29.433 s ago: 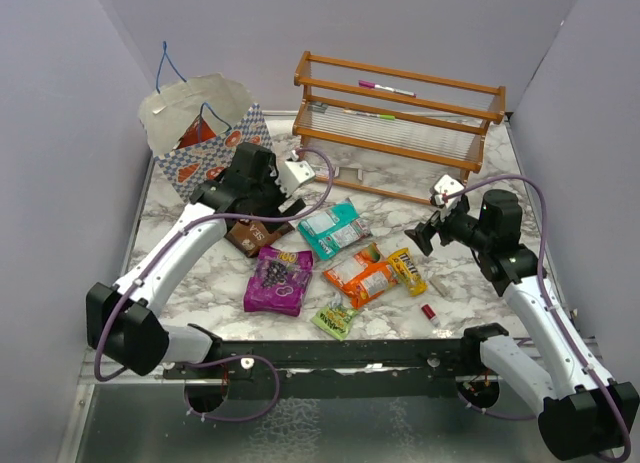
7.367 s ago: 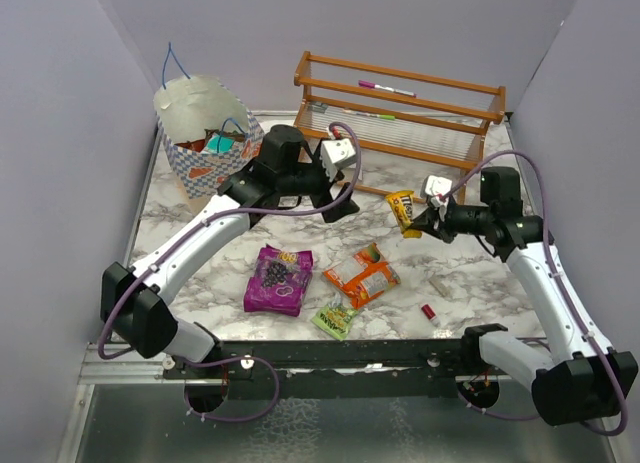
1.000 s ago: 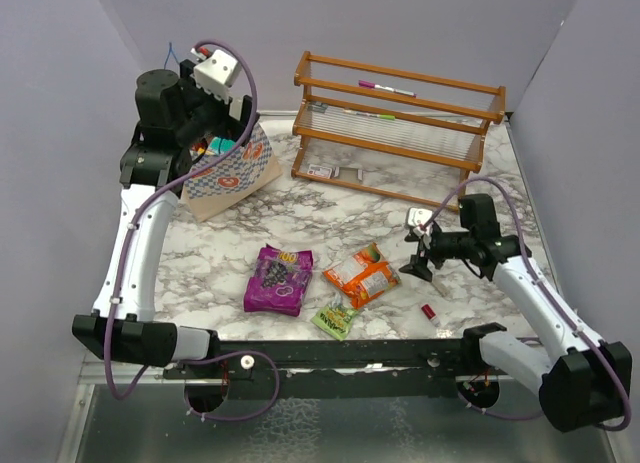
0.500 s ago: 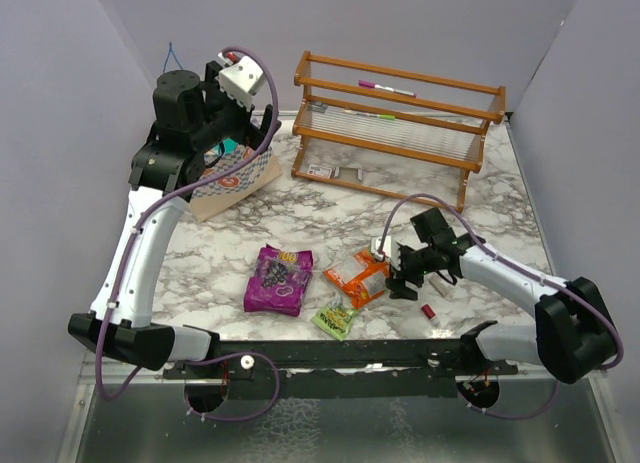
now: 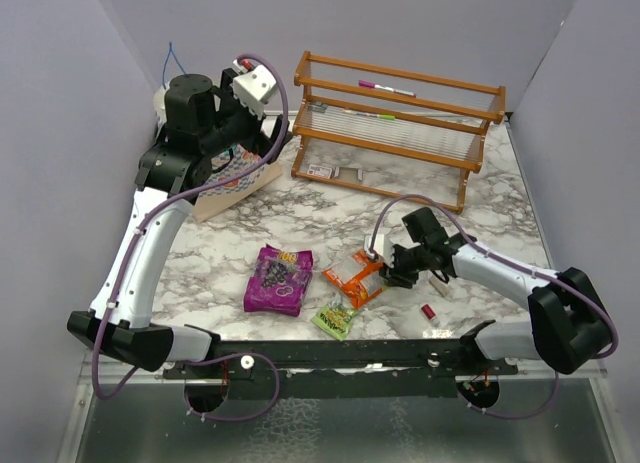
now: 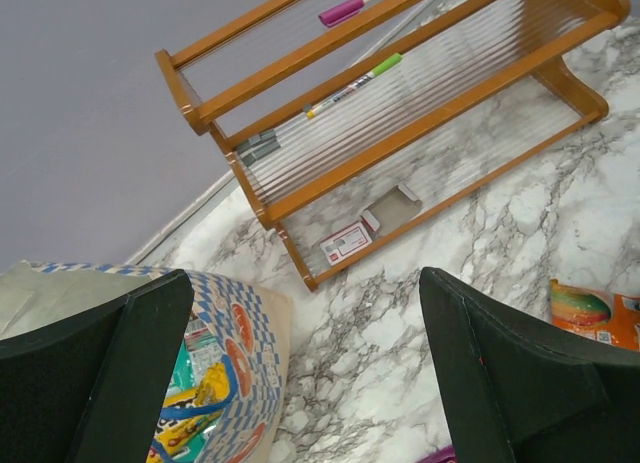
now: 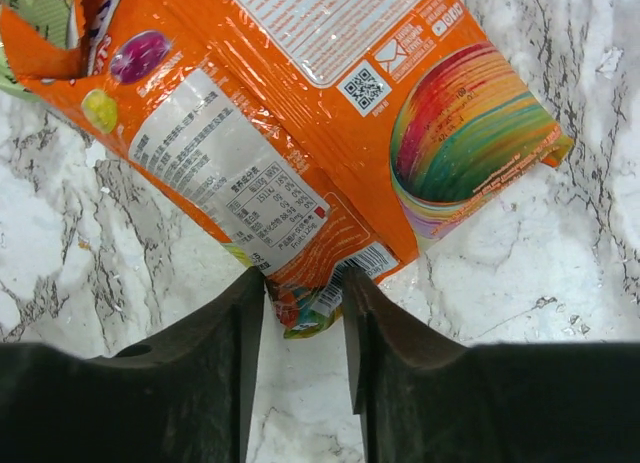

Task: Place the snacks into the paper bag
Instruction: Pick up the snack from the center of the board.

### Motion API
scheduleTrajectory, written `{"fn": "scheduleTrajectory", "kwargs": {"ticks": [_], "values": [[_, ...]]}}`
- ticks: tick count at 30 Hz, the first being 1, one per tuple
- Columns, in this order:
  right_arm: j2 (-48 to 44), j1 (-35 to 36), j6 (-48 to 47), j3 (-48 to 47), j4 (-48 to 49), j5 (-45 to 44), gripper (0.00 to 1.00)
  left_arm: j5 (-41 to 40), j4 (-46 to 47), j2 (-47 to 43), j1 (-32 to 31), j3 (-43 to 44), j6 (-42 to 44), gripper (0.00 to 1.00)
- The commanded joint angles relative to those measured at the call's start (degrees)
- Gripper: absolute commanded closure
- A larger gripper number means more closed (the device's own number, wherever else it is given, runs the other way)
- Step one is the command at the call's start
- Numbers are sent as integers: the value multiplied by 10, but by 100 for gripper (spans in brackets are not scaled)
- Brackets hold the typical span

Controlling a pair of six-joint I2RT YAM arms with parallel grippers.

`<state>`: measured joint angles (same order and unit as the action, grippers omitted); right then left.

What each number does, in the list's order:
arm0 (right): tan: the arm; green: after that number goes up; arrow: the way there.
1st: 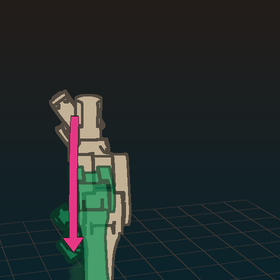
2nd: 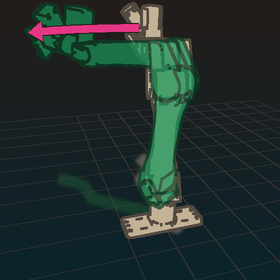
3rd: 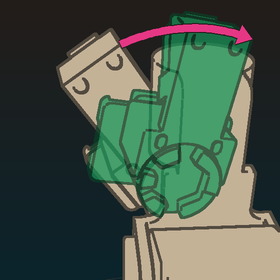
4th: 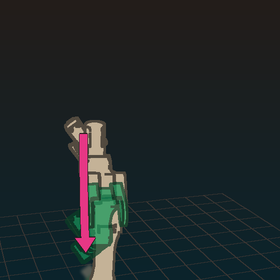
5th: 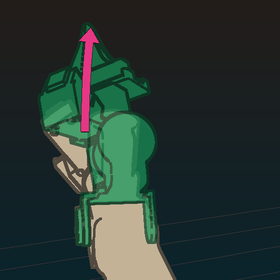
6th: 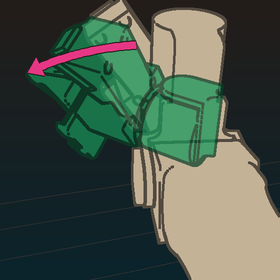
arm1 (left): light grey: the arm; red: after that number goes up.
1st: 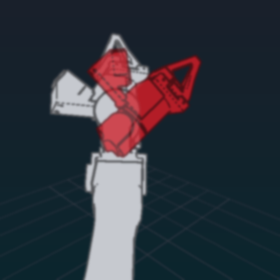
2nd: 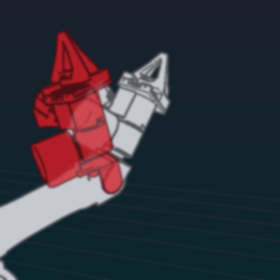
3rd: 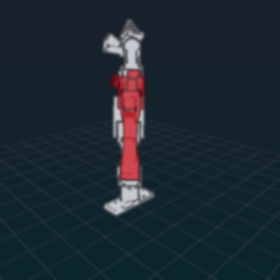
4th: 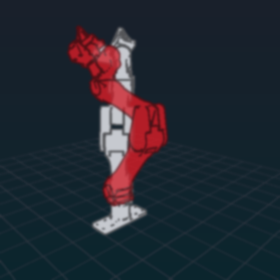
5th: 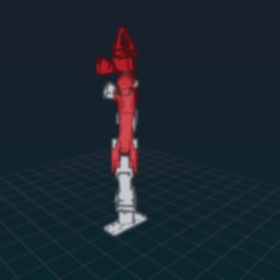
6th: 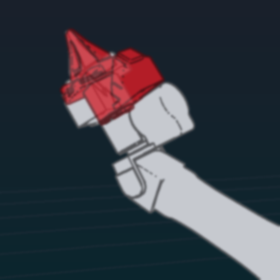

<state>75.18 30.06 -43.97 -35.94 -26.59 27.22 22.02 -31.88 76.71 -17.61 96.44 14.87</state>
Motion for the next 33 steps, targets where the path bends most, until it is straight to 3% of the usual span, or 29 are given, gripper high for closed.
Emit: {"fn": "scheduleTrajectory", "kwargs": {"ticks": [1, 4, 14, 23, 27, 33], "values": [[10, 5, 12, -6, 26, -38, 66, 29, 2, -15, -14, -6, -7, 1], [12, 5, 15, -3, 27, -44, 65, 29, 3, -15, -23, -11, -9, 1], [-23, 5, 23, 15, 47, -80, 42, 28, 7, -13, -39, -21, -5, 1], [25, 6, 21, -1, 52, -68, 38, 21, 9, -17, -57, -43, 3, 1], [38, 6, 21, -5, 53, -60, 47, 11, 16, -19, -62, -57, 4, 1], [8, 6, 26, -13, 42, -59, 79, 8, 26, -15, -71, -71, -2, 1]]}}
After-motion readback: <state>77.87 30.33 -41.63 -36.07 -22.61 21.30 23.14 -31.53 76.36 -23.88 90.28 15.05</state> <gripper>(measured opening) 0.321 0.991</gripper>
